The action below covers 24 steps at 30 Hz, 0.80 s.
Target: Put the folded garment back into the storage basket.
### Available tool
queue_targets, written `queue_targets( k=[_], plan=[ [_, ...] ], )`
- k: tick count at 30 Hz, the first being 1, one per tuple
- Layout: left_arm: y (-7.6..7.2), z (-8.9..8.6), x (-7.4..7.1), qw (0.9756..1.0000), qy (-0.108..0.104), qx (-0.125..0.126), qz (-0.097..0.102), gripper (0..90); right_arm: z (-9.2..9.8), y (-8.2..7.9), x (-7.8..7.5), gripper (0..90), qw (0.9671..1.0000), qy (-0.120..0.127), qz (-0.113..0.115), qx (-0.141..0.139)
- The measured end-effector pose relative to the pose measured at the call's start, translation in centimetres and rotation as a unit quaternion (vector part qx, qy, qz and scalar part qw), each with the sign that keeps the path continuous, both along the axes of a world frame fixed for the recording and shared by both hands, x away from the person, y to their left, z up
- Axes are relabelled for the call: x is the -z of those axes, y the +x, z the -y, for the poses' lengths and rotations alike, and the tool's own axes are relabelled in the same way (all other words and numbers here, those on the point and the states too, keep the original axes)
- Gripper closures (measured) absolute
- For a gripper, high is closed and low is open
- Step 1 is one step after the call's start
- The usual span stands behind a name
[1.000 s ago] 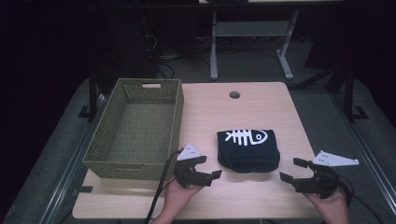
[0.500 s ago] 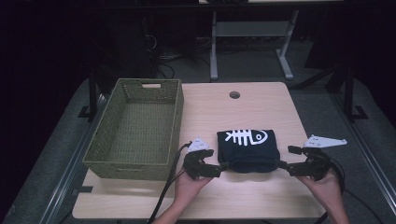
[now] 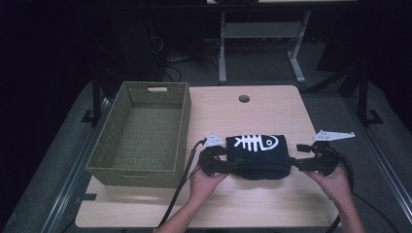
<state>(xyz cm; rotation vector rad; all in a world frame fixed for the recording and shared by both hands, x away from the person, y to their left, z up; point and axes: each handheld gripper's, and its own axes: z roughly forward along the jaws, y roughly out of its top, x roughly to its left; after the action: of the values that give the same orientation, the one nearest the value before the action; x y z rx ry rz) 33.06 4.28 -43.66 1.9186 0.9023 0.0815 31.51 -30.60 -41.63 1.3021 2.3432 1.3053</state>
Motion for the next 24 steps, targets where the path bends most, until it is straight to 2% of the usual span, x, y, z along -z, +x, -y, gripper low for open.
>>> queue_targets(
  k=[2, 7, 9, 10, 12, 13, 14, 16, 19, 20, 21, 22, 24],
  plan=[
    [0.4, 0.1, 0.0, 1.0, -0.003, -0.007, 0.0, 20.1, -0.2, 0.4, -0.1, 14.4, 1.0, -0.002, -0.001, 0.0],
    [1.2, 0.4, 0.4, 0.9998, 0.003, -0.014, -0.01, 20.1, -0.3, 1.2, -0.2, 14.8, 0.9999, -0.005, -0.009, 0.004],
    [1.7, 0.4, 0.7, 0.9993, -0.002, -0.031, -0.019, 20.5, -0.1, 1.8, 0.1, 15.2, 0.9998, -0.004, -0.016, 0.01],
    [2.0, 0.4, 0.8, 0.9991, 0.003, -0.038, -0.02, 20.6, 0.0, 1.9, 0.3, 15.2, 0.9996, -0.004, -0.023, 0.013],
    [2.5, 0.3, 1.3, 0.9982, 0.004, -0.05, -0.034, 20.6, 0.0, 2.2, 0.6, 16.0, 0.9993, -0.004, -0.032, 0.017],
    [2.5, 0.3, 1.3, 0.9982, 0.004, -0.05, -0.034, 20.5, 0.0, 2.2, 0.6, 16.0, 0.9993, -0.004, -0.032, 0.017],
    [2.9, 0.3, 1.7, 0.9973, 0.004, -0.059, -0.044, 20.6, 0.1, 2.4, 0.9, 17.2, 0.9991, -0.005, -0.038, 0.02],
    [3.1, 0.3, 1.8, 0.9969, 0.005, -0.062, -0.049, 20.6, 0.1, 2.6, 1.0, 17.6, 0.9989, -0.005, -0.041, 0.021],
    [3.7, 0.5, 2.7, 0.9953, 0.016, -0.06, -0.074, 20.7, 0.0, 3.0, 1.6, 20.9, 0.9985, -0.005, -0.05, 0.023],
    [3.7, 0.6, 2.9, 0.9945, 0.012, -0.064, -0.082, 20.7, -0.1, 3.2, 1.8, 21.5, 0.9982, -0.006, -0.055, 0.026],
    [3.7, 0.6, 2.9, 0.9945, 0.012, -0.064, -0.082, 20.7, -0.1, 3.2, 1.8, 21.5, 0.9982, -0.006, -0.055, 0.026],
    [3.9, 0.6, 3.3, 0.9935, 0.006, -0.065, -0.094, 21.2, -0.2, 3.5, 2.3, 24.5, 0.9974, -0.007, -0.066, 0.025],
    [3.9, 0.7, 3.4, 0.9931, 0.004, -0.063, -0.099, 22.2, -0.4, 3.6, 2.7, 27.3, 0.9971, -0.005, -0.072, 0.025]
  ],
)
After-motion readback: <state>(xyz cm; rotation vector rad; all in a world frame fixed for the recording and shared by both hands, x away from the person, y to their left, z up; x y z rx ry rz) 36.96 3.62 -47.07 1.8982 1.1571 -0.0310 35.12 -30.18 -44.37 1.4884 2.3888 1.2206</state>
